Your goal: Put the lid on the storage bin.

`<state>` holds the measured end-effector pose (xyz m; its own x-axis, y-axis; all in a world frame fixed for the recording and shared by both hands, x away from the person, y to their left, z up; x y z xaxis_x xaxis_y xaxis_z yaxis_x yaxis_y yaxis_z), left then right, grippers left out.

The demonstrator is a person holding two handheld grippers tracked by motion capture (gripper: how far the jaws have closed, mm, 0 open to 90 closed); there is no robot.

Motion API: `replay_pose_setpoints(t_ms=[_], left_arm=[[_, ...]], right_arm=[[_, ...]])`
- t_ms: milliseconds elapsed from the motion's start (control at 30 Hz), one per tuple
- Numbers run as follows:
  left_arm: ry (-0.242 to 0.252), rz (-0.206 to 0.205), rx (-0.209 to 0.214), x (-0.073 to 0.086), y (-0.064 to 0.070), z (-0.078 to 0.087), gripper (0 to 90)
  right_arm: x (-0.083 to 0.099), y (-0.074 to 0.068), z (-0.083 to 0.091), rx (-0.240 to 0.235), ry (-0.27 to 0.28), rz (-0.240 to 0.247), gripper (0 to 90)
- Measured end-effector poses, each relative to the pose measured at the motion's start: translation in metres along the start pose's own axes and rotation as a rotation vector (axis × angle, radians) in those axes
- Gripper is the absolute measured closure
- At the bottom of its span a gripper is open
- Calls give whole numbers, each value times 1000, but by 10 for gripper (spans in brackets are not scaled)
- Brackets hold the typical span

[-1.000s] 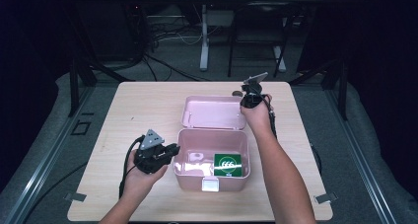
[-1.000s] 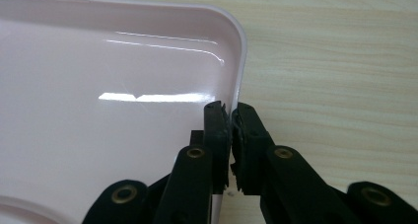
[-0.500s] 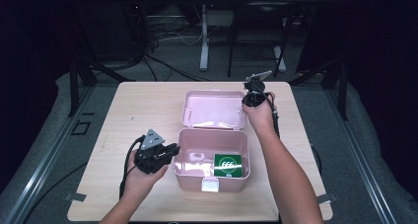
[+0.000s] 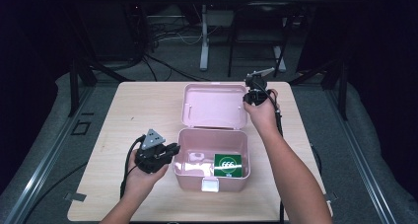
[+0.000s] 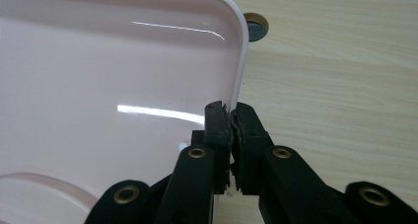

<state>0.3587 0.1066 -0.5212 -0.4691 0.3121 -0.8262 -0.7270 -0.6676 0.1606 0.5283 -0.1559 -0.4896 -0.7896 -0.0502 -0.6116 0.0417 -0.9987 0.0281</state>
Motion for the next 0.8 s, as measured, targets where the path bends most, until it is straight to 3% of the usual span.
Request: replay_pose_setpoints(t_ms=[800], left_arm=[[3, 7, 1, 0, 0, 0, 805]], right_arm=[[-5, 1, 31, -29, 68, 34, 865]])
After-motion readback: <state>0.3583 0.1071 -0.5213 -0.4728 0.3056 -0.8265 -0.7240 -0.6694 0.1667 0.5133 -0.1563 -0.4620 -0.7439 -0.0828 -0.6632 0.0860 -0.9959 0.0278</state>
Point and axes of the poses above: each handheld gripper's, and its own axes: z roughly backward along the jaws, x roughly out of its underside, y roughly to its right, the point moved 8 cm from there along -z, roughly forward along the jaws, and after that the axes turned 10 degrees about x, right-handed, at the moved point
